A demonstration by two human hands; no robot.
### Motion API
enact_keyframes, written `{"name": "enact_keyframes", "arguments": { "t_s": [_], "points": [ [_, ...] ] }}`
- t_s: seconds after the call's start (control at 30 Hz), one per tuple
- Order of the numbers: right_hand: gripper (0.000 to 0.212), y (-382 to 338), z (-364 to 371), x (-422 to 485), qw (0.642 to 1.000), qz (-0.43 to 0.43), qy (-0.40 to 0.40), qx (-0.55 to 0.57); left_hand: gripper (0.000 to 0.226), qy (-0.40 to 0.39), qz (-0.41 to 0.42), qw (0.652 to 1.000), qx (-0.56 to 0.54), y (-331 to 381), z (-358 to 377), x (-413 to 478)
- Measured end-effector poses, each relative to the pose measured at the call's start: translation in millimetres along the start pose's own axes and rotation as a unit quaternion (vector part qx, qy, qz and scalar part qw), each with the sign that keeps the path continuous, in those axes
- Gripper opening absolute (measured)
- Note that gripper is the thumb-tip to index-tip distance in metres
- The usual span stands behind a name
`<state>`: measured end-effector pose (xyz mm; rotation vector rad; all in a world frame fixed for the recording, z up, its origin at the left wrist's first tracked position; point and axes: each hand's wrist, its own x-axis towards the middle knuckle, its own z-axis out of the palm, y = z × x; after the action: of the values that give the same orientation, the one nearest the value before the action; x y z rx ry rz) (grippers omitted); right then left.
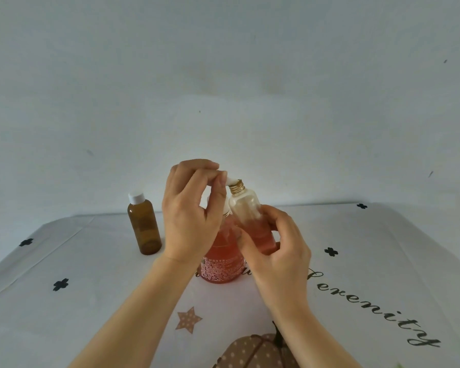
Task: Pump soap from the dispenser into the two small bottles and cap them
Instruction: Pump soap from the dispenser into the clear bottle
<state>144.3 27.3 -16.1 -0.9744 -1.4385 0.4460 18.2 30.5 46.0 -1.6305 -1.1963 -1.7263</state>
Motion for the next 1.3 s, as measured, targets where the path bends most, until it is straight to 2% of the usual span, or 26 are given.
{"name": "enact_keyframes", "arguments": {
  "t_s": [0.23,0.43,0.87,1.13,1.3],
  "points": [
    [0.048,1,-1,-1,1.000,0.020,-0.016,0.004,0.019,-0.012,-0.036,0.999,-0.030,-3,3,10],
    [0.048,0,-1,0,1.000,0.021,-0.016,0.011,0.021,0.016,-0.071,0.996,-0.052,-2,10,3],
    [0.046,3,-5,-2,0.999,0.037,-0.029,0.000,0.013,0.010,-0.133,0.989,-0.062,1,9,-14],
    [0.050,-2,0,-1,1.000,0.017,-0.007,0.015,0.016,-0.001,-0.088,0.995,-0.038,5,6,0],
    [0.052,-1,1,0,1.000,0.014,-0.006,0.006,0.016,0.022,-0.055,0.998,-0.018,5,11,-8]
  ]
}}
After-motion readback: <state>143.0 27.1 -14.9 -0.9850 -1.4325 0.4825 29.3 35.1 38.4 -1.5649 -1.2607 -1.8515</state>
